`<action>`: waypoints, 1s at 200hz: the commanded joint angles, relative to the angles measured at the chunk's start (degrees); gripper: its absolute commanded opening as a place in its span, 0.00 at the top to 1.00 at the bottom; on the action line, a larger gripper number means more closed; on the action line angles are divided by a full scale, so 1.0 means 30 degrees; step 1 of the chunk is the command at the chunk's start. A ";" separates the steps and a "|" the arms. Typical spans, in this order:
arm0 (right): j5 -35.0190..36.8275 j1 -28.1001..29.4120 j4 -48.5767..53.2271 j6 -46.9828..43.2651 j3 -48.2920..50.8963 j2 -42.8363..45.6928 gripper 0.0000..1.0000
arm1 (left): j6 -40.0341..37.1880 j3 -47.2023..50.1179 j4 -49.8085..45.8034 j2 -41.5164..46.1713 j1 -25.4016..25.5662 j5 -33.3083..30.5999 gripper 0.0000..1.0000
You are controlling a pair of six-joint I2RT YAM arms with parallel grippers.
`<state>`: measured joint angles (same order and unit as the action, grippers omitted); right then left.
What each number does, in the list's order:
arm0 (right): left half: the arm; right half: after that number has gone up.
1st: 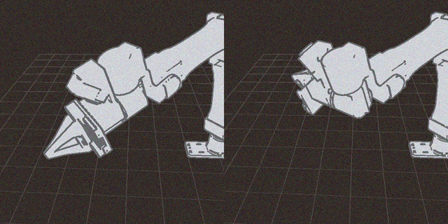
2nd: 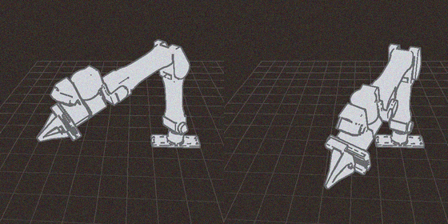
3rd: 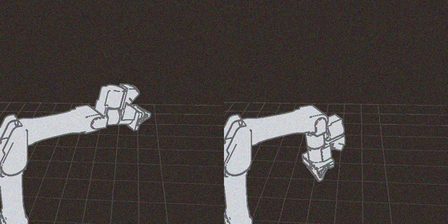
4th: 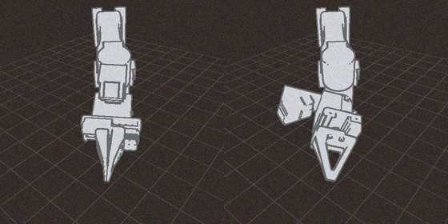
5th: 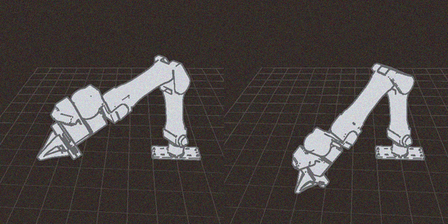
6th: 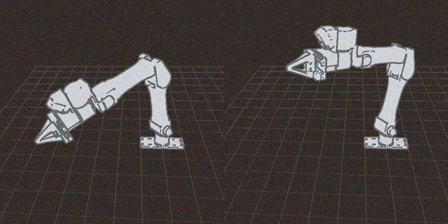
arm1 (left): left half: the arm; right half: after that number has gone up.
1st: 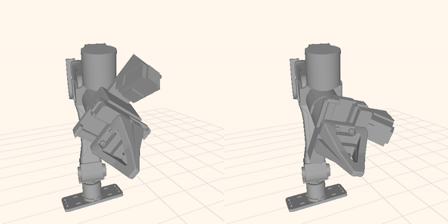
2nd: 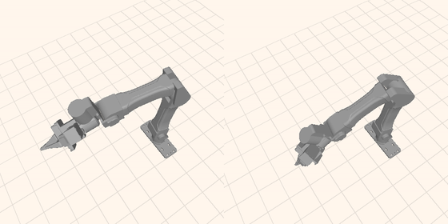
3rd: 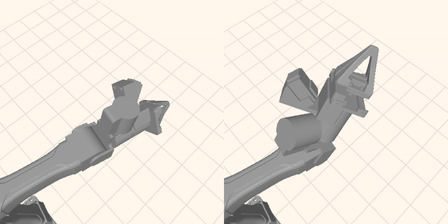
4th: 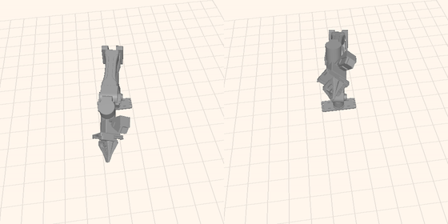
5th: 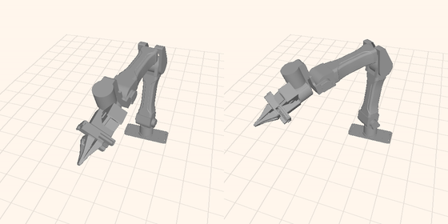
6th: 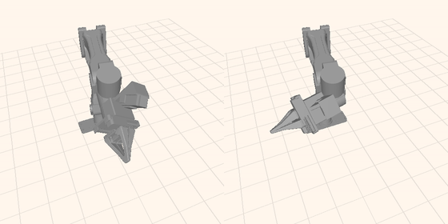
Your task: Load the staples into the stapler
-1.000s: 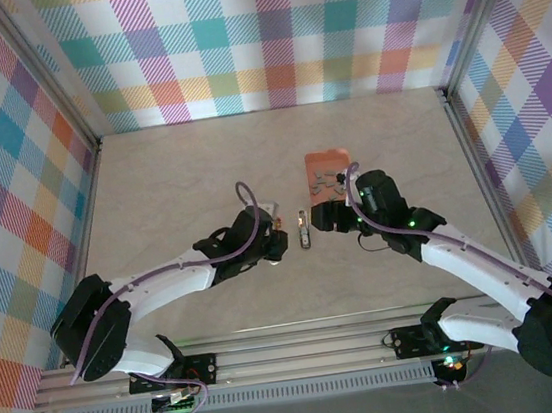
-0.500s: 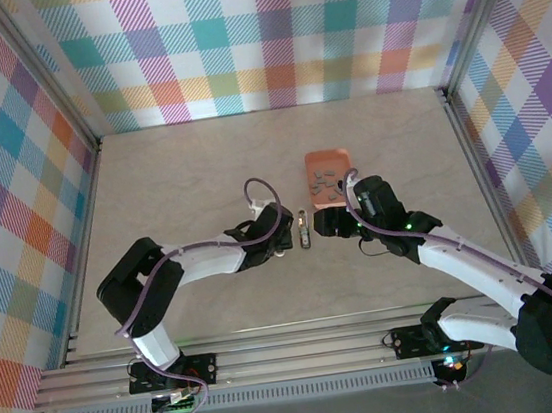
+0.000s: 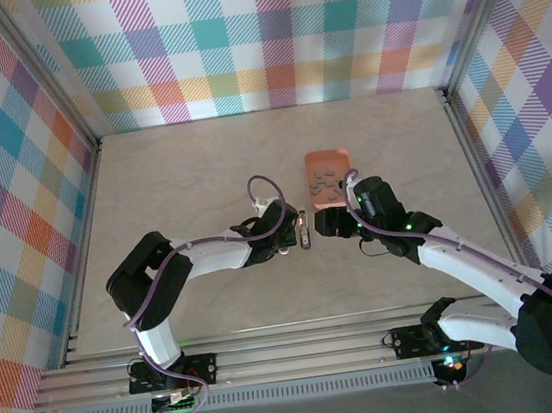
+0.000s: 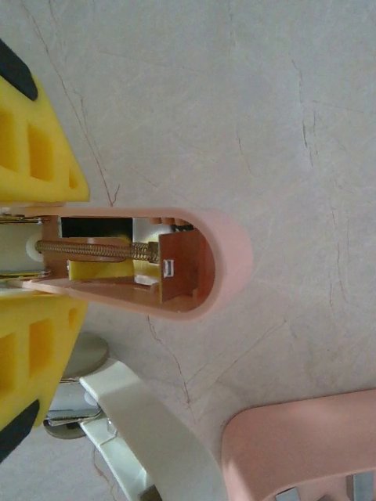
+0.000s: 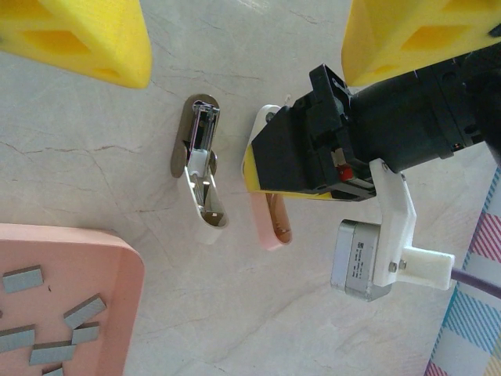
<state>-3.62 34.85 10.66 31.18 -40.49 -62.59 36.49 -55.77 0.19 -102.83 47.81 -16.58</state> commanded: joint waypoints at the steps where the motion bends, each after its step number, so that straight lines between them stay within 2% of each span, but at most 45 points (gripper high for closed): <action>1: 0.0138 -0.0090 0.0014 -0.0139 0.0132 -0.0173 0.35 | 0.0258 -0.0510 -0.0134 -0.0350 -0.0176 -0.0181 0.84; 56: 0.0098 -0.0074 0.0092 -0.0140 0.0067 -0.0143 0.35 | 0.0481 -0.0428 -0.0099 -0.0409 -0.0157 -0.0377 0.78; 114: 0.0068 -0.0089 0.0209 -0.0168 -0.0009 -0.0056 0.35 | 0.0740 -0.0122 -0.0399 -0.0219 -0.0153 -0.0119 0.80; 200: -0.0197 -0.0086 0.0056 -0.0041 0.0030 -0.0051 0.35 | 0.0710 0.2693 -0.3527 0.4749 -0.0188 -0.1838 0.81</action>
<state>-3.64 34.85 11.29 31.05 -40.49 -62.94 38.15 -50.57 -6.07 -92.16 47.70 -19.16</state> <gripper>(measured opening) 0.653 0.252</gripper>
